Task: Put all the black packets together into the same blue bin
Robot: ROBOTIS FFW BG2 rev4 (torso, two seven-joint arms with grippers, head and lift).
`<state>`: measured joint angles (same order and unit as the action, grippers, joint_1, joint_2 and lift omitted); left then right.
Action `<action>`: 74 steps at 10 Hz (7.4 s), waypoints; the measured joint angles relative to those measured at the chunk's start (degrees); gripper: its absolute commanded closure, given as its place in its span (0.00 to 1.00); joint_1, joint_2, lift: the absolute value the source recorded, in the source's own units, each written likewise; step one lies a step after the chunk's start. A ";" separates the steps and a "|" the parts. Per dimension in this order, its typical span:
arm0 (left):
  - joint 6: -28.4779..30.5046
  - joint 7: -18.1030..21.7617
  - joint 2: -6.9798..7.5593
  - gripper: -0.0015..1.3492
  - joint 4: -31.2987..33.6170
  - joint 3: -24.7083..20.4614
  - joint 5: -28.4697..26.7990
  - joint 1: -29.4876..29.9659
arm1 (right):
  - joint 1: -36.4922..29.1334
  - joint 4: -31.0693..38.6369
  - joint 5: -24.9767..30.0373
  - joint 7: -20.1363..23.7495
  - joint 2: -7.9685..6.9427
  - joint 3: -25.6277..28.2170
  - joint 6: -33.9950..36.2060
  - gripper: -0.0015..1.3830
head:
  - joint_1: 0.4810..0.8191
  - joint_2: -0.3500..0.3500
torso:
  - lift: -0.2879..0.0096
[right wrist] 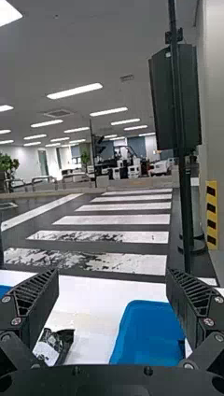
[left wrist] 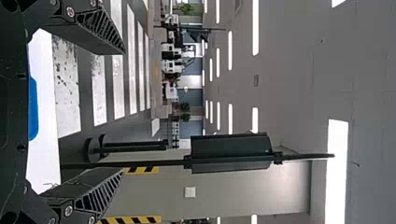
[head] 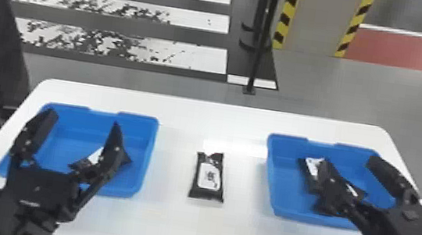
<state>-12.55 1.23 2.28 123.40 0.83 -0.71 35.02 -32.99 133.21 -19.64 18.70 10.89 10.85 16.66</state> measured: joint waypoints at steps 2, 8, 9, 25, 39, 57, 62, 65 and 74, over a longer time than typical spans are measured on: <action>0.34 0.01 0.00 0.11 0.00 0.12 0.24 -0.03 | 7.39 -4.31 1.69 3.47 0.98 -1.13 7.50 0.12 | 0.63 0.48 | 0.60; 2.37 0.17 0.04 0.11 0.00 0.72 0.94 -0.47 | 28.11 -15.76 2.70 8.80 4.74 -13.15 23.25 0.12 | 0.63 0.63 | 0.60; 2.53 0.18 0.13 0.11 0.00 0.92 0.94 -0.57 | 31.58 -18.70 2.80 9.63 5.09 -15.46 24.91 0.12 | 0.63 0.64 | 0.60; 3.50 0.26 0.27 0.11 -1.27 2.27 1.93 -1.75 | 62.63 -55.04 2.88 18.32 5.05 -43.00 38.69 0.13 | 0.63 0.76 | 0.60; 1.85 0.26 0.27 0.11 -4.10 3.78 3.67 -3.55 | 66.26 -69.28 -1.76 15.78 4.41 -51.11 27.02 0.75 | 0.63 0.74 | 0.60; -2.08 1.49 0.02 0.11 -4.22 0.66 4.37 -1.50 | 29.53 -19.17 16.00 16.04 6.50 1.50 37.32 0.70 | 0.63 0.33 | 0.60; -0.98 1.62 -0.06 0.11 -4.41 0.54 4.26 -2.38 | 22.82 -19.51 10.22 15.51 4.41 2.37 20.99 0.10 | 0.63 0.36 | 0.60; -0.95 1.76 -0.17 0.11 -4.74 0.33 4.33 -2.74 | 10.09 -15.72 -0.10 11.74 1.44 2.91 1.21 0.10 | 0.63 0.41 | 0.60; 34.88 26.84 1.70 0.11 -5.92 -11.63 -14.47 -19.09 | -6.09 -2.14 -6.35 7.21 -0.61 3.94 -2.41 0.10 | 0.63 0.57 | 0.60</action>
<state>22.33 28.07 3.98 117.48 -10.81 -15.19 15.94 -39.08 131.07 -26.00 25.91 10.28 14.79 14.25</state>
